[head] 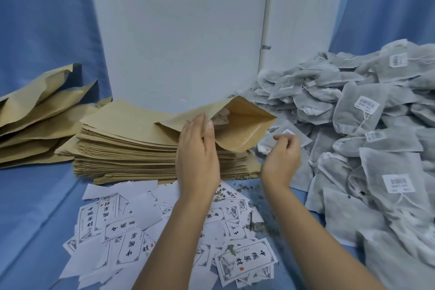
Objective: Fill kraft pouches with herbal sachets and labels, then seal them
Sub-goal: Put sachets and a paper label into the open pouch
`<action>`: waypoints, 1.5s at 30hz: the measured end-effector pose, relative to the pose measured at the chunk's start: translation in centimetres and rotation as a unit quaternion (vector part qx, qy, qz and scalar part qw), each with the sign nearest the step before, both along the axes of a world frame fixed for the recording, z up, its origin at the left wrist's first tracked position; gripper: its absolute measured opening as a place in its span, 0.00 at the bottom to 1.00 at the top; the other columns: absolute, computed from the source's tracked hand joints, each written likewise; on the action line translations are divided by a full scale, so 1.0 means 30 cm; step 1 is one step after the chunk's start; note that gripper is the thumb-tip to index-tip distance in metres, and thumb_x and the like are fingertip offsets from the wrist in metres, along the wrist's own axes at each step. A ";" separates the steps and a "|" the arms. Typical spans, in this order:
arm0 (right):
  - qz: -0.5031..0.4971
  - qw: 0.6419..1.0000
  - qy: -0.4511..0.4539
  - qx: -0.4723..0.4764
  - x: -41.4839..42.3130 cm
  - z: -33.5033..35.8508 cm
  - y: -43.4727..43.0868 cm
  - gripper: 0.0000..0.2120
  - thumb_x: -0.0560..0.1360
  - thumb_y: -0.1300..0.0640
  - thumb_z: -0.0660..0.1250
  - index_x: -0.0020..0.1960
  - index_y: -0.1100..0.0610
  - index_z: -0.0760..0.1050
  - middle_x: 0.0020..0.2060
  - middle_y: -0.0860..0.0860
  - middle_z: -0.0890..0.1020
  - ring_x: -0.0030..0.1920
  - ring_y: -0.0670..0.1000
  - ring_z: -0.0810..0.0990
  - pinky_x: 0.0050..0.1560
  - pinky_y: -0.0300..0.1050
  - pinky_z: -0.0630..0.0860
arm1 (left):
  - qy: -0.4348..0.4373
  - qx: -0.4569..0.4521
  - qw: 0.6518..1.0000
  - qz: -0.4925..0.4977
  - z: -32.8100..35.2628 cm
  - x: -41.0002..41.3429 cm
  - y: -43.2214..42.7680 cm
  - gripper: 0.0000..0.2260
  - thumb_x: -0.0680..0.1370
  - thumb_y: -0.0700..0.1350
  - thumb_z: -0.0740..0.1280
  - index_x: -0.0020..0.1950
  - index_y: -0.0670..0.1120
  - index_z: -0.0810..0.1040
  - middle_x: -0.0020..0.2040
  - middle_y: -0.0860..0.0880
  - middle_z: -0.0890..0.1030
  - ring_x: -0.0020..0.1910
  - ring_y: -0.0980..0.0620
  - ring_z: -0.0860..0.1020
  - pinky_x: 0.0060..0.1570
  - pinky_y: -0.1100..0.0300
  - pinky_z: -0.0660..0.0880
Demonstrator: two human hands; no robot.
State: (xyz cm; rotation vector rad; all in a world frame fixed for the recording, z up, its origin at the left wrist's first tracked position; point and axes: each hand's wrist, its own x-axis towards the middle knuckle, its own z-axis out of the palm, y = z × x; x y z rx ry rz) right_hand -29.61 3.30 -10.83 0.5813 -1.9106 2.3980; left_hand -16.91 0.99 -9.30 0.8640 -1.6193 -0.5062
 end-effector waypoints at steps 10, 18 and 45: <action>0.113 0.980 -0.151 0.067 -0.148 -0.071 -0.050 0.26 0.75 0.68 0.61 0.71 0.54 0.66 0.74 0.55 0.55 0.65 0.56 0.69 0.57 0.46 0.72 | 0.074 0.020 0.997 -0.026 0.008 -0.006 0.008 0.30 0.77 0.62 0.46 0.70 0.48 0.71 0.68 0.52 0.73 0.71 0.53 0.66 0.69 0.49 0.65; 0.218 0.937 -0.261 -0.083 -0.209 -0.068 -0.049 0.14 0.73 0.71 0.56 0.34 0.56 0.63 0.31 0.52 0.64 0.31 0.48 0.64 0.31 0.35 0.64 | 0.080 0.022 0.996 -0.033 0.007 -0.007 0.003 0.30 0.77 0.62 0.46 0.67 0.46 0.73 0.65 0.49 0.75 0.68 0.49 0.68 0.66 0.47 0.66; -0.032 0.991 0.066 0.110 -0.156 -0.098 0.034 0.09 0.71 0.63 0.64 0.50 0.57 0.74 0.53 0.54 0.76 0.52 0.50 0.73 0.50 0.39 0.67 | 0.101 0.036 0.994 -0.026 0.014 0.024 -0.001 0.19 0.83 0.54 0.49 0.59 0.48 0.75 0.52 0.50 0.79 0.55 0.52 0.75 0.53 0.61 0.69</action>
